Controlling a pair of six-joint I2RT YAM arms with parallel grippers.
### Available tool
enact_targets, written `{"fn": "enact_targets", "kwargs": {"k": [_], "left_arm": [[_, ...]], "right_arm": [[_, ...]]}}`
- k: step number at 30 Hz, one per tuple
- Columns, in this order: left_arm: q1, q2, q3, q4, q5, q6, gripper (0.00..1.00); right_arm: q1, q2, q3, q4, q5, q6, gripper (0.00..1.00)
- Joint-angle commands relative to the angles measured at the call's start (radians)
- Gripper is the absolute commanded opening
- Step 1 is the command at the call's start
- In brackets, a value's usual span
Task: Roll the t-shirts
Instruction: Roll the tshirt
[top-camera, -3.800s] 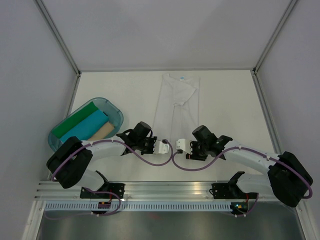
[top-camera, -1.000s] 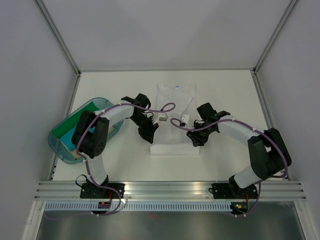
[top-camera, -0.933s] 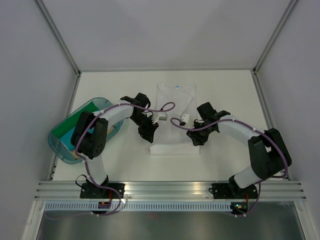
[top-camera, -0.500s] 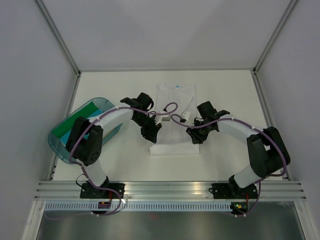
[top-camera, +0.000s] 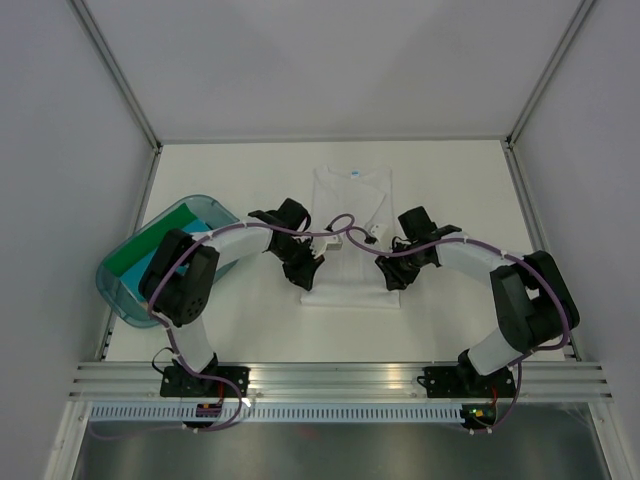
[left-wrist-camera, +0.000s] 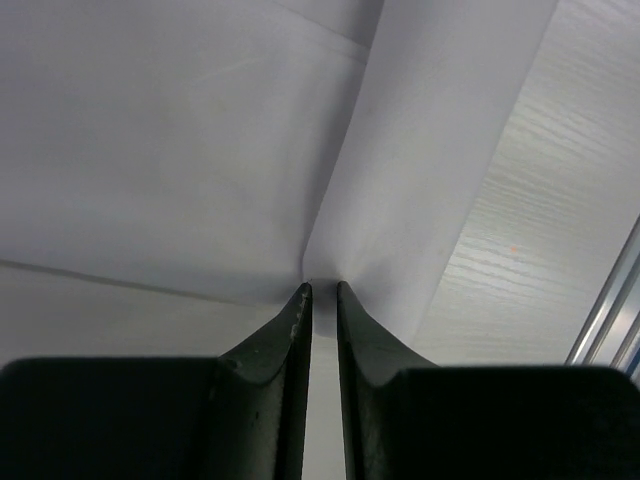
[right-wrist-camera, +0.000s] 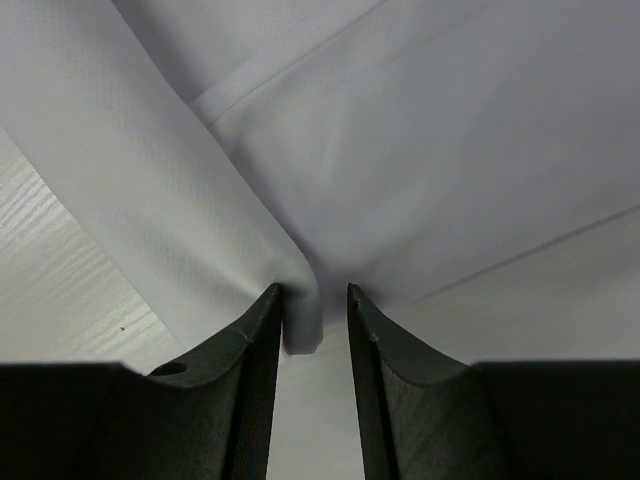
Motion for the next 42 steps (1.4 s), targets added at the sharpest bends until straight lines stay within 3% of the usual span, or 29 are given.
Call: {"fn": "enact_targets", "kwargs": {"k": [1, 8, 12, 16, 19, 23, 24, 25, 26, 28, 32, 42], "left_arm": [[0.004, 0.003, -0.040, 0.105, -0.067, -0.057, 0.20], [0.003, -0.029, -0.037, 0.114, -0.063, -0.077, 0.20], [0.009, -0.049, 0.099, 0.053, -0.087, -0.149, 0.22], [0.014, -0.127, 0.175, -0.027, -0.042, -0.251, 0.31], [0.005, -0.233, 0.059, 0.036, -0.027, -0.208, 0.35], [-0.051, -0.385, -0.251, 0.275, -0.103, -0.104, 0.41], [-0.081, -0.415, -0.296, 0.339, -0.152, -0.070, 0.45], [-0.160, -0.469, -0.340, 0.404, -0.309, -0.020, 0.47], [-0.198, -0.487, -0.410, 0.465, -0.380, 0.007, 0.49], [-0.259, -0.504, -0.446, 0.585, -0.459, 0.053, 0.53], [-0.318, -0.482, -0.500, 0.613, -0.514, 0.081, 0.54], [-0.342, -0.413, -0.548, 0.618, -0.452, 0.131, 0.52]], "right_arm": [[-0.006, -0.011, -0.022, 0.058, 0.015, 0.047, 0.39], [-0.006, -0.054, -0.034, 0.087, 0.049, 0.078, 0.39], [-0.005, -0.057, -0.040, 0.058, 0.039, 0.073, 0.38], [-0.005, -0.078, -0.046, 0.075, 0.044, 0.096, 0.38], [-0.005, -0.082, -0.048, 0.072, 0.046, 0.096, 0.38], [-0.005, -0.101, -0.059, 0.084, 0.041, 0.096, 0.39], [-0.006, -0.103, -0.059, 0.082, 0.035, 0.098, 0.39], [-0.005, -0.100, -0.059, 0.085, 0.030, 0.098, 0.39], [-0.006, -0.097, -0.059, 0.087, 0.026, 0.105, 0.39], [-0.006, -0.095, -0.056, 0.087, 0.024, 0.111, 0.39], [-0.006, -0.089, -0.052, 0.081, 0.029, 0.118, 0.39], [-0.006, -0.126, 0.006, 0.046, 0.021, 0.118, 0.39]]}}
